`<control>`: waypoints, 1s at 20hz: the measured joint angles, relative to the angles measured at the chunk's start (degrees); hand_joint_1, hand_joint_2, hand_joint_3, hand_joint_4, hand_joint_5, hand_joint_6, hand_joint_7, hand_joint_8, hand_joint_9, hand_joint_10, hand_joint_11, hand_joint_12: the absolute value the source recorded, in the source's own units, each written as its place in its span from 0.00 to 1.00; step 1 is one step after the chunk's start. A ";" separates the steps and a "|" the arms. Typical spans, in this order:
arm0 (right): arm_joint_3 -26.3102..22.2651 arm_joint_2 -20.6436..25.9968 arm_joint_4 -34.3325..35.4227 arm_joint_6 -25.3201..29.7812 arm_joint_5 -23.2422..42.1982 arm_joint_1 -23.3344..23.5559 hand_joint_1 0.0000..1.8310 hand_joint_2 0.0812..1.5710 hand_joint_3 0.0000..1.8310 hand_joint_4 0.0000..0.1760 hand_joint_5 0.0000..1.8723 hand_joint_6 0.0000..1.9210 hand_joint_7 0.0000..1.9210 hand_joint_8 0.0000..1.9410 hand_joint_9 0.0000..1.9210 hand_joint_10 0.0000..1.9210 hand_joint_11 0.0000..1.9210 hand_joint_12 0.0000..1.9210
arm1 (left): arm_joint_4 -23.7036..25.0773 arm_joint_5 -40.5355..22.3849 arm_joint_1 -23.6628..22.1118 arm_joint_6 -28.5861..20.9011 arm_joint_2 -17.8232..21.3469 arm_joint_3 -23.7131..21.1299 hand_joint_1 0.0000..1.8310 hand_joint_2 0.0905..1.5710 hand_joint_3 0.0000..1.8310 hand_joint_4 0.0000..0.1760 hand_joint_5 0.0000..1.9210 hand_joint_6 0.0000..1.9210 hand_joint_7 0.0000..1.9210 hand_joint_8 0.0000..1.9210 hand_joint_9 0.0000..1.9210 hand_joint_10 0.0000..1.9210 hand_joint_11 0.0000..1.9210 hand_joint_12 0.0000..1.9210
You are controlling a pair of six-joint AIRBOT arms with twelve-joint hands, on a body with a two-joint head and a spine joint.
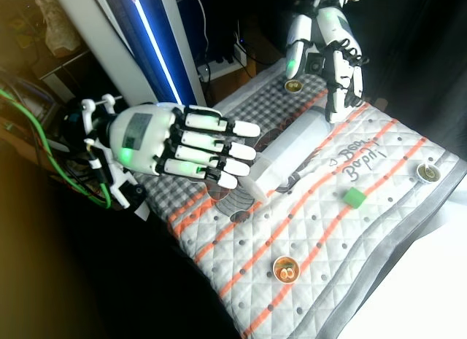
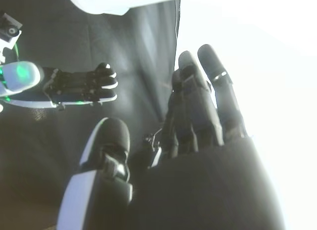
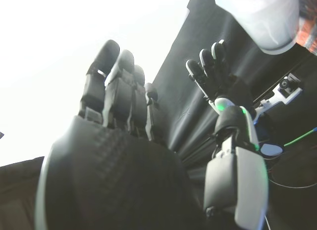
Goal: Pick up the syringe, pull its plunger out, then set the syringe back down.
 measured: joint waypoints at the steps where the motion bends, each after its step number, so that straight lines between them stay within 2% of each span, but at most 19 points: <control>1: 0.00 0.00 0.15 0.00 -0.09 0.00 0.60 0.55 0.01 0.00 0.28 0.07 0.33 0.04 0.23 0.23 0.02 0.67 | -0.22 0.02 0.00 0.00 -0.11 0.02 0.44 0.52 0.01 0.00 0.27 0.02 0.17 0.00 0.01 0.04 0.00 0.14; 2: 0.00 0.00 0.15 0.04 0.13 0.00 0.59 0.55 0.01 0.00 0.28 0.07 0.33 0.03 0.23 0.23 0.02 0.68 | -0.24 0.11 0.00 -0.04 -0.22 0.00 0.44 0.53 0.00 0.00 0.31 0.02 0.19 0.00 0.02 0.03 0.00 0.04; 3: 0.00 0.00 0.11 0.04 0.17 0.00 0.59 0.55 0.00 0.00 0.28 0.06 0.33 0.03 0.23 0.23 0.02 0.66 | -0.13 0.13 -0.02 -0.04 -0.28 0.00 0.45 0.53 0.00 0.00 0.32 0.01 0.19 0.00 0.05 0.02 0.00 0.11; 4: 0.00 0.00 0.11 0.04 0.13 0.00 0.59 0.56 0.00 0.00 0.28 0.05 0.33 0.02 0.23 0.24 0.03 0.68 | -0.15 0.11 -0.02 -0.02 -0.31 0.02 0.47 0.52 0.00 0.00 0.23 0.00 0.16 0.00 0.09 0.03 0.00 0.41; 5: 0.00 0.00 0.13 0.04 0.13 0.00 0.58 0.56 0.00 0.00 0.29 0.05 0.33 0.02 0.23 0.25 0.03 0.67 | 0.07 -0.28 -0.28 -0.04 -0.39 0.28 0.46 0.52 0.00 0.00 0.19 0.00 0.16 0.00 0.11 0.04 0.00 0.58; 6: 0.00 0.00 0.28 0.04 0.13 0.00 0.58 0.55 0.00 0.00 0.29 0.05 0.34 0.02 0.23 0.25 0.04 0.67 | 0.76 -1.62 -1.42 -0.04 -1.22 1.16 0.47 0.51 0.00 0.05 0.14 0.00 0.13 0.00 0.09 0.03 0.00 0.63; 7: 0.00 0.00 0.22 0.04 0.15 0.00 0.59 0.55 0.00 0.00 0.29 0.05 0.33 0.02 0.23 0.25 0.04 0.67 | 1.44 -3.06 -2.80 0.00 -2.12 2.12 0.47 0.50 0.00 0.13 0.14 0.00 0.11 0.00 0.07 0.02 0.00 0.59; 8: 0.00 -0.11 0.00 0.04 0.20 0.00 0.58 0.55 0.00 0.00 0.29 0.05 0.34 0.02 0.23 0.25 0.04 0.66 | 2.25 -4.22 -4.09 -0.04 -2.97 3.13 0.48 0.49 0.00 0.12 0.15 0.00 0.09 0.00 0.03 0.02 0.00 0.44; 9: 0.00 -0.24 -0.04 0.09 0.13 0.00 0.59 0.55 0.00 0.00 0.29 0.05 0.34 0.02 0.23 0.25 0.03 0.68 | 2.73 -5.38 -5.22 -0.07 -4.20 4.46 0.48 0.47 0.00 0.16 0.16 0.00 0.08 0.00 0.02 0.02 0.00 0.41; 10: 0.00 -0.37 -0.02 0.07 0.11 0.00 0.59 0.55 0.00 0.00 0.29 0.04 0.34 0.02 0.23 0.26 0.03 0.69 | 2.80 -6.64 -5.68 -0.07 -5.01 5.22 0.47 0.47 0.00 0.14 0.13 0.00 0.06 0.00 0.03 0.01 0.00 0.39; 11: 0.02 -0.42 0.09 0.07 0.11 0.00 0.59 0.55 0.00 0.00 0.29 0.04 0.34 0.02 0.22 0.26 0.02 0.69 | 3.04 -8.66 -6.01 -0.07 -5.73 6.05 0.45 0.46 0.00 0.05 0.11 0.00 0.05 0.00 0.04 0.02 0.00 0.40; 12: 0.02 -0.42 0.28 0.07 0.17 -0.09 0.60 0.55 0.00 0.00 0.30 0.04 0.34 0.02 0.21 0.29 0.00 0.71 | 3.17 -10.08 -6.05 -0.07 -6.23 6.60 0.46 0.44 0.00 0.06 0.08 0.00 0.04 0.00 0.05 0.02 0.00 0.48; 13: 0.02 -0.39 0.39 0.07 0.17 -0.17 0.60 0.56 0.00 0.00 0.30 0.03 0.34 0.02 0.20 0.32 0.00 0.71 | 3.30 -12.11 -6.19 -0.04 -7.06 7.39 0.45 0.42 0.00 0.04 0.06 0.00 0.04 0.00 0.05 0.02 0.00 0.52; 14: 0.02 -0.42 0.33 0.09 0.11 -0.17 0.60 0.56 0.00 0.00 0.30 0.03 0.34 0.01 0.19 0.33 0.00 0.70 | 3.30 -13.33 -6.29 -0.07 -7.48 7.89 0.47 0.43 0.00 0.00 0.06 0.00 0.03 0.00 0.05 0.01 0.00 0.55; 16: 0.02 -0.42 -0.09 0.11 0.15 -0.17 0.60 0.57 0.00 0.00 0.29 0.02 0.34 0.01 0.18 0.34 0.00 0.70 | 3.23 -15.21 -6.34 -0.09 -9.11 9.92 0.50 0.45 0.01 0.00 0.05 0.00 0.03 0.00 0.04 0.01 0.00 0.56; 17: 0.02 -0.42 -0.02 0.11 0.13 -0.17 0.61 0.58 0.00 0.00 0.29 0.02 0.34 0.01 0.18 0.35 0.00 0.71 | 3.17 -16.28 -6.34 -0.07 -9.97 10.88 0.51 0.46 0.01 0.01 0.05 0.00 0.03 0.00 0.04 0.01 0.00 0.56; 18: 0.02 -0.42 0.13 0.11 0.13 -0.17 0.60 0.57 0.00 0.00 0.30 0.03 0.35 0.02 0.19 0.35 0.01 0.72 | 3.15 -17.68 -6.34 -0.07 -10.97 11.96 0.48 0.45 0.00 0.06 0.04 0.00 0.02 0.00 0.03 0.00 0.00 0.51; 19: 0.02 -0.42 0.17 0.11 0.15 -0.17 0.59 0.58 0.00 0.00 0.30 0.02 0.35 0.02 0.19 0.37 0.01 0.74 | 3.17 -18.80 -6.34 -0.04 -11.72 12.66 0.47 0.44 0.00 0.03 0.04 0.00 0.03 0.00 0.03 0.00 0.00 0.51; 20: 0.02 -0.42 0.09 0.09 0.17 -0.17 0.60 0.57 0.00 0.00 0.30 0.02 0.35 0.02 0.19 0.38 0.00 0.76 | 3.32 -20.04 -6.40 -0.07 -12.46 13.31 0.48 0.44 0.00 0.20 0.05 0.00 0.04 0.00 0.05 0.01 0.00 0.60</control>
